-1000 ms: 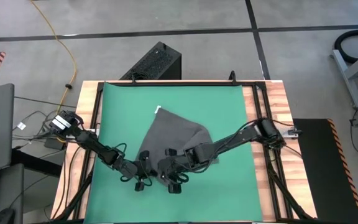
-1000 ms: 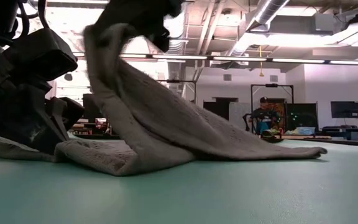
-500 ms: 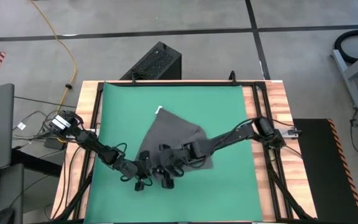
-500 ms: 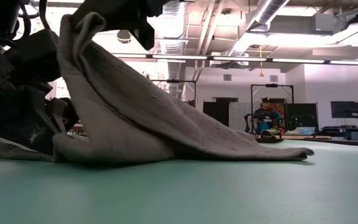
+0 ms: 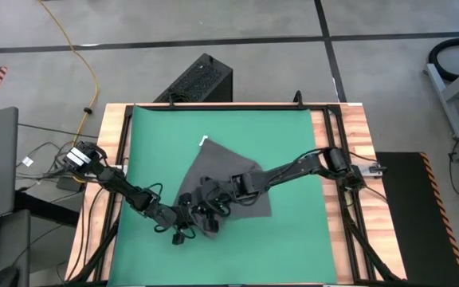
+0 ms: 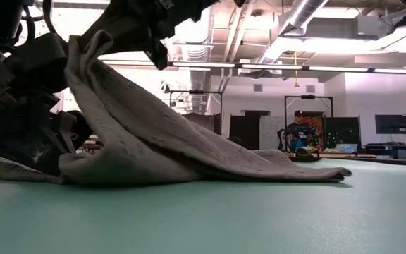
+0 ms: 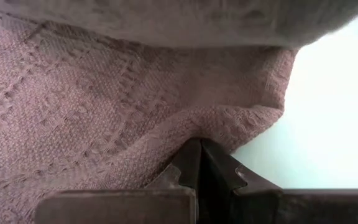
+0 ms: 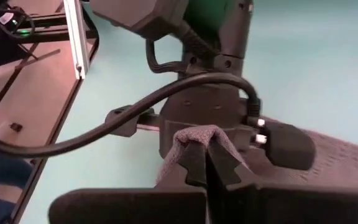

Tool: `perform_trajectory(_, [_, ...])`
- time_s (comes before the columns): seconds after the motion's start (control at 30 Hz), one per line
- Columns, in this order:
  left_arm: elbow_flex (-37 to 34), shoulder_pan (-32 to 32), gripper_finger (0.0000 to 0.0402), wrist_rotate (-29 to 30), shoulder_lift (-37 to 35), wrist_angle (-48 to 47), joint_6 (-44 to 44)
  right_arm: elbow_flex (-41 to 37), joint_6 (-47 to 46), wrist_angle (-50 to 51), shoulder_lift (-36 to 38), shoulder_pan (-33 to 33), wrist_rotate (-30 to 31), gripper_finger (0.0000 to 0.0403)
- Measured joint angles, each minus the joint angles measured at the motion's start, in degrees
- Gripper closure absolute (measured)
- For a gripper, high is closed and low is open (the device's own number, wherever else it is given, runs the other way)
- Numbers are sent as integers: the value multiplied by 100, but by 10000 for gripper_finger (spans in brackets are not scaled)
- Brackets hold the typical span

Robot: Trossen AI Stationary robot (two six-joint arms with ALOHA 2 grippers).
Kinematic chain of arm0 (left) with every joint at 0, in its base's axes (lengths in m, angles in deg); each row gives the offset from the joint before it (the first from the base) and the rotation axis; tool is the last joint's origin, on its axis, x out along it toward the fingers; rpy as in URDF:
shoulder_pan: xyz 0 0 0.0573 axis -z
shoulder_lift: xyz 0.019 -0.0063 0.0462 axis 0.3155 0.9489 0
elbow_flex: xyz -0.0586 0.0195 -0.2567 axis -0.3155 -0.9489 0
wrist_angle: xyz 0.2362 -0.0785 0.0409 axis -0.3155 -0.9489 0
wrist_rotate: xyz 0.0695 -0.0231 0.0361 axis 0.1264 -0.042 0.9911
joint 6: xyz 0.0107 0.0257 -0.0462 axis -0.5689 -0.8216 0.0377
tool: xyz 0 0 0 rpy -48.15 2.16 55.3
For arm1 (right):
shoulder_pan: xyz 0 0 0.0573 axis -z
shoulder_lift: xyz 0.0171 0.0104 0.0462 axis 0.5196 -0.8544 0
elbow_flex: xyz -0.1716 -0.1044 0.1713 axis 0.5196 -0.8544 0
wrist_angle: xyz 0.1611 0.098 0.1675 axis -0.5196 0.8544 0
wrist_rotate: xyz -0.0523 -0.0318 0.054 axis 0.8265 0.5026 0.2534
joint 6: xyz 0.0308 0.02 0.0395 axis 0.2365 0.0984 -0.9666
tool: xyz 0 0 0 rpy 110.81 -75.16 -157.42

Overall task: Roll towel into tight, uniform cylinder
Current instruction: Roll the gray towel

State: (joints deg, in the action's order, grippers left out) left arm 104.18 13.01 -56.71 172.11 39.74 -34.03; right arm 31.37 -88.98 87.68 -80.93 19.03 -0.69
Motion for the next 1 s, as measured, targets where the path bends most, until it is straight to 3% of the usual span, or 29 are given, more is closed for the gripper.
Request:
perform_trajectory(0.23, [-13,2,401,-412,-114,-210,98,7,-37,-132,-148,-13,-236,396])
perform_trajectory(0.4, [-5,-1,401,-704,-774,-1110,236,0,-11,-105,-185,-37,-176,396])
perform_trajectory(0.63, [-5,-4,401,-573,-2110,-2273,390,-2,-3,-143,-190,-12,-163,396])
perform_trajectory(0.73, [-5,22,401,-111,-2578,-2408,423,-2,119,-214,-190,-17,-164,396])
perform_trajectory(0.87, [6,33,402,45,-2961,-2592,131,-2,170,-361,-253,-12,-176,396])
perform_trajectory(1.0, [-5,20,401,186,-3037,-3563,415,-4,229,-530,-318,4,-371,396])
